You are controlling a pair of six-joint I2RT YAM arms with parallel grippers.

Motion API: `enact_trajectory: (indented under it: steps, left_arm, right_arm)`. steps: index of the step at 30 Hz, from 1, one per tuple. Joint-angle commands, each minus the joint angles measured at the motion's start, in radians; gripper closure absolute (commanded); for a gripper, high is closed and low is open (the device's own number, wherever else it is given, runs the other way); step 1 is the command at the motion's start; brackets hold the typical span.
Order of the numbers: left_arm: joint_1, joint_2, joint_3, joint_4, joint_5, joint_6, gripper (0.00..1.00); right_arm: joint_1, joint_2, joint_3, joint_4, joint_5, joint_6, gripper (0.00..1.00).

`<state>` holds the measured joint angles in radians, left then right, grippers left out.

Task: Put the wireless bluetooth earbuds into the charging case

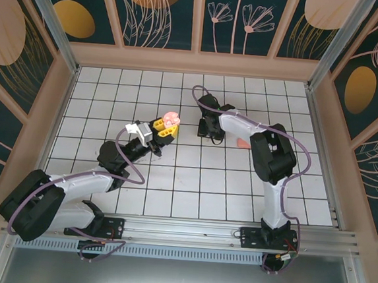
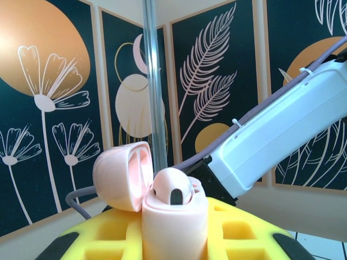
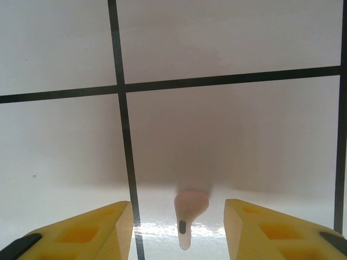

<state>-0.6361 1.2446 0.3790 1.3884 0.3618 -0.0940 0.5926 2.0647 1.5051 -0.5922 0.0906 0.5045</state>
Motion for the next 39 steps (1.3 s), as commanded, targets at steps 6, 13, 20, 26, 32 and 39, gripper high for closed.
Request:
enact_trajectory:
  steps: [6, 13, 20, 26, 32, 39]
  left_arm:
    - [-0.007, 0.006, 0.017, 0.052, 0.023, 0.005, 1.0]
    - [-0.007, 0.011, 0.021, 0.049, 0.025, 0.005, 1.0]
    - [-0.007, 0.019, 0.032, 0.046, 0.031, 0.003, 1.0]
    - [-0.007, 0.028, 0.038, 0.046, 0.034, -0.001, 1.0]
    - [-0.007, 0.036, 0.045, 0.051, 0.037, -0.007, 1.0]
    - [-0.007, 0.04, 0.046, 0.053, 0.039, -0.012, 1.0]
  right_arm:
    - [0.013, 0.037, 0.053, -0.038, 0.032, 0.008, 0.52]
    - [0.013, 0.048, 0.058, -0.043, 0.038, 0.006, 0.52]
    - [0.014, 0.046, 0.044, -0.037, 0.044, 0.005, 0.52]
    - [0.014, 0.046, 0.028, -0.03, 0.046, 0.005, 0.53]
    - [0.014, 0.042, 0.015, -0.031, 0.055, 0.011, 0.53]
    - [0.014, 0.021, -0.015, -0.028, 0.068, 0.023, 0.54]
